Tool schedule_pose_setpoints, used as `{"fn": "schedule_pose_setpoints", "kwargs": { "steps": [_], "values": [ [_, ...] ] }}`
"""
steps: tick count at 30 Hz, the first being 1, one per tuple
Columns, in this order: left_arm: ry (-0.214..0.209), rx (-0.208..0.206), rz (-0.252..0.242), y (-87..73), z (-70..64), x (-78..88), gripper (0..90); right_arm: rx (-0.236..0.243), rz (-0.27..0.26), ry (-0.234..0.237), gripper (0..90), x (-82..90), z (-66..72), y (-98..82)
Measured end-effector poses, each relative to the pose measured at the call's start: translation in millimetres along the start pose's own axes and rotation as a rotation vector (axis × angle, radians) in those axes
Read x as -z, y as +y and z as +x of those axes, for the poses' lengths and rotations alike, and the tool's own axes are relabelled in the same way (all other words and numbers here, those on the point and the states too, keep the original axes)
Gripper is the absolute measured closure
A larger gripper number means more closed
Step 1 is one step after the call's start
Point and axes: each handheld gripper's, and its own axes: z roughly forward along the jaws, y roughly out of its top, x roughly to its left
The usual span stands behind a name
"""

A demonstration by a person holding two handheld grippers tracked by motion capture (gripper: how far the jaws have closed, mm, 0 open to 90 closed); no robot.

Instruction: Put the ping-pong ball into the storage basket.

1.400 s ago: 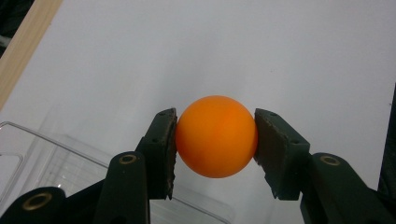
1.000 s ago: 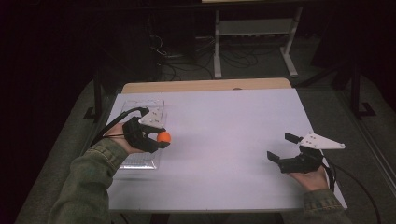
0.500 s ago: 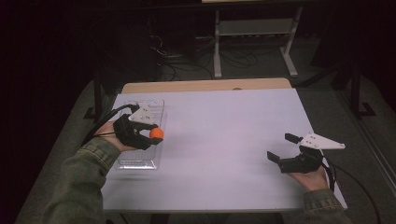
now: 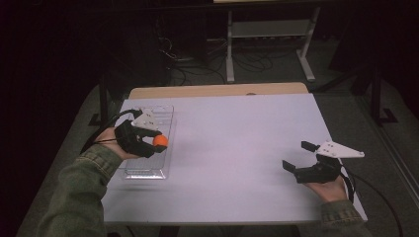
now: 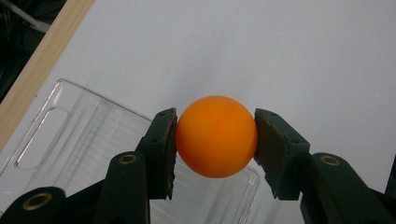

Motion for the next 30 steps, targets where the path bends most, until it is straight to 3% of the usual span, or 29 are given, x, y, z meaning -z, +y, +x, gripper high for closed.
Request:
{"fn": "schedule_pose_setpoints", "kwargs": {
  "steps": [20,30],
  "values": [
    [-0.001,0.02,0.076,-5.7,8.1,-0.4,50.7,0.001,0.005,0.001,0.0,-0.7,0.9,-0.2],
    [0.0,0.01,0.12,-4.7,9.7,-3.0,50.8,-0.001,0.007,0.0,0.0,-1.0,1.0,-0.3]
  ]
}}
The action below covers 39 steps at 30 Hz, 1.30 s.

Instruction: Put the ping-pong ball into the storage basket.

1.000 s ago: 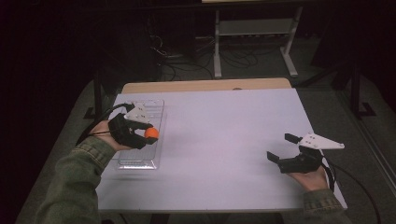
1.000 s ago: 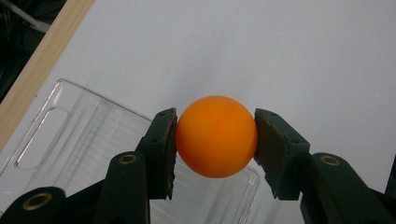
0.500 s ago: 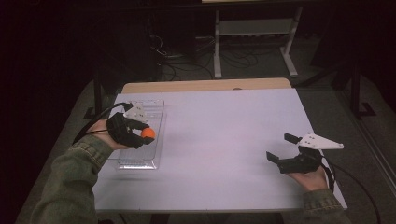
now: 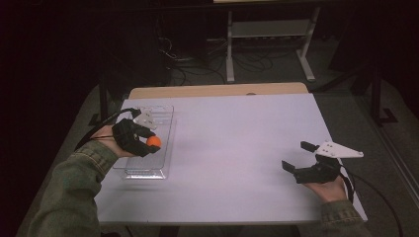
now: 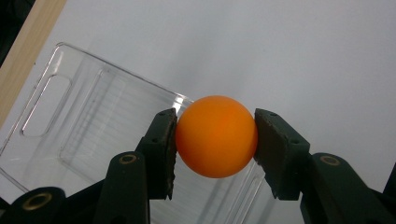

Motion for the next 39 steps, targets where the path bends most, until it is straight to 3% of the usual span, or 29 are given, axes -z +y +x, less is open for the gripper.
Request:
{"fn": "schedule_pose_setpoints", "kwargs": {
  "steps": [17,39],
  "values": [
    [0.005,0.004,0.064,-4.1,4.1,-7.2,50.8,0.003,0.003,0.001,0.0,-0.3,-0.2,-0.2],
    [-0.014,0.019,0.073,-15.4,4.2,-23.7,50.8,0.006,0.005,0.001,0.0,-0.2,0.0,-0.3]
  ]
}}
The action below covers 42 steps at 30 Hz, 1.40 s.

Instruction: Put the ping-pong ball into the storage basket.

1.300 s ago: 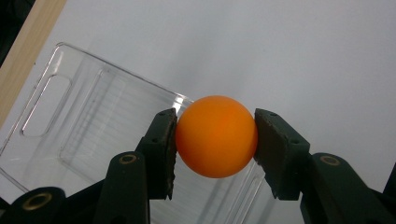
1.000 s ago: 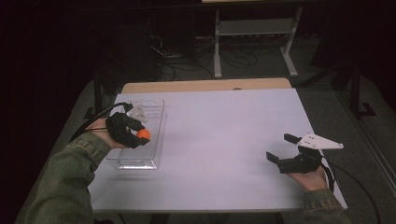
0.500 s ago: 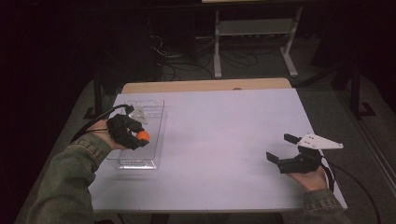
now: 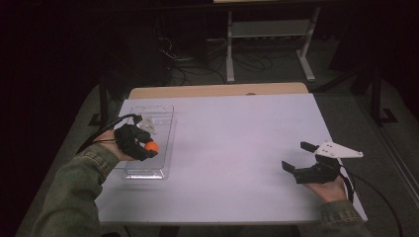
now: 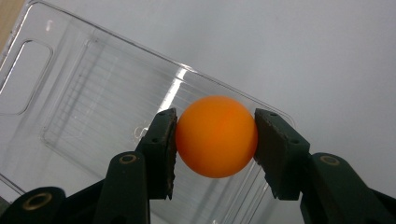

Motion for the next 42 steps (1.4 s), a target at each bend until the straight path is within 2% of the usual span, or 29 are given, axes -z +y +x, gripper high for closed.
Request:
{"fn": "schedule_pose_setpoints", "kwargs": {
  "steps": [7,9,17,30,42],
  "values": [
    [0.0,0.001,0.003,-1.8,1.1,-5.3,50.8,0.0,0.0,0.0,0.0,0.3,0.0,0.1],
    [-0.007,0.006,-0.009,-1.4,1.8,-5.9,50.8,-0.001,0.0,0.0,0.0,0.2,0.0,0.1],
    [-0.013,0.005,0.009,0.5,1.4,-13.3,50.8,-0.001,0.001,0.0,0.0,0.4,0.1,0.0],
    [-0.019,0.01,0.027,-5.7,2.4,-21.9,50.8,0.001,0.002,0.001,0.0,0.2,0.2,-0.1],
    [-0.04,0.014,0.028,-7.8,4.0,-32.5,50.8,0.003,0.007,-0.003,0.0,0.7,-0.1,-0.8]
  ]
}}
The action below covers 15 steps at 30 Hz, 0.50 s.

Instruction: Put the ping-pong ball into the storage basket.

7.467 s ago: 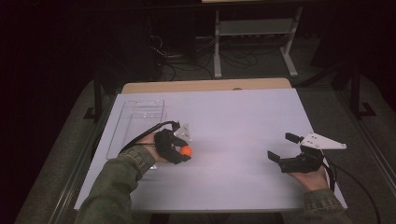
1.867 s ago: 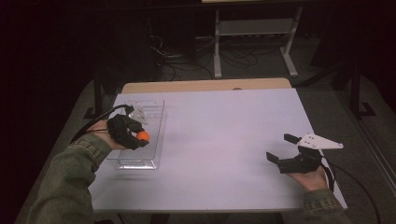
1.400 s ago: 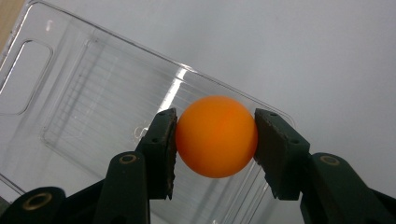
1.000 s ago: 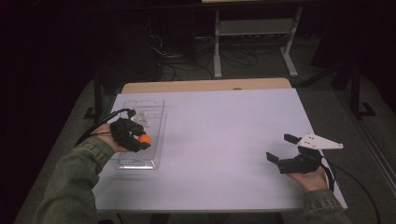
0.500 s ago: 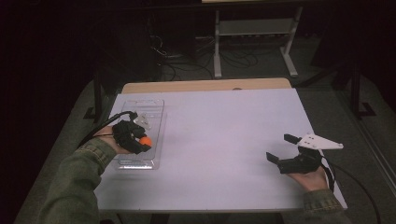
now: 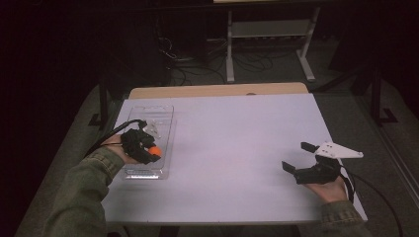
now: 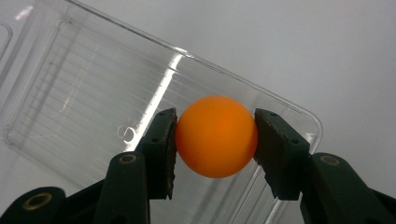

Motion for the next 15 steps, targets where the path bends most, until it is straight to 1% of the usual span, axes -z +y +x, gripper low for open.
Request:
{"fn": "schedule_pose_setpoints", "kwargs": {
  "steps": [4,10,15],
  "values": [
    [-0.008,0.004,0.003,-1.4,1.2,-6.1,50.8,-0.003,0.001,-0.004,0.0,0.8,-0.3,-0.7],
    [-0.022,-0.002,0.01,-1.7,2.4,-13.4,50.8,-0.002,0.006,-0.007,0.0,0.2,-0.1,-1.3],
    [-0.031,0.005,0.016,-4.2,4.1,-18.0,50.8,-0.005,0.01,-0.009,0.0,0.7,-0.2,-1.9]
  ]
}}
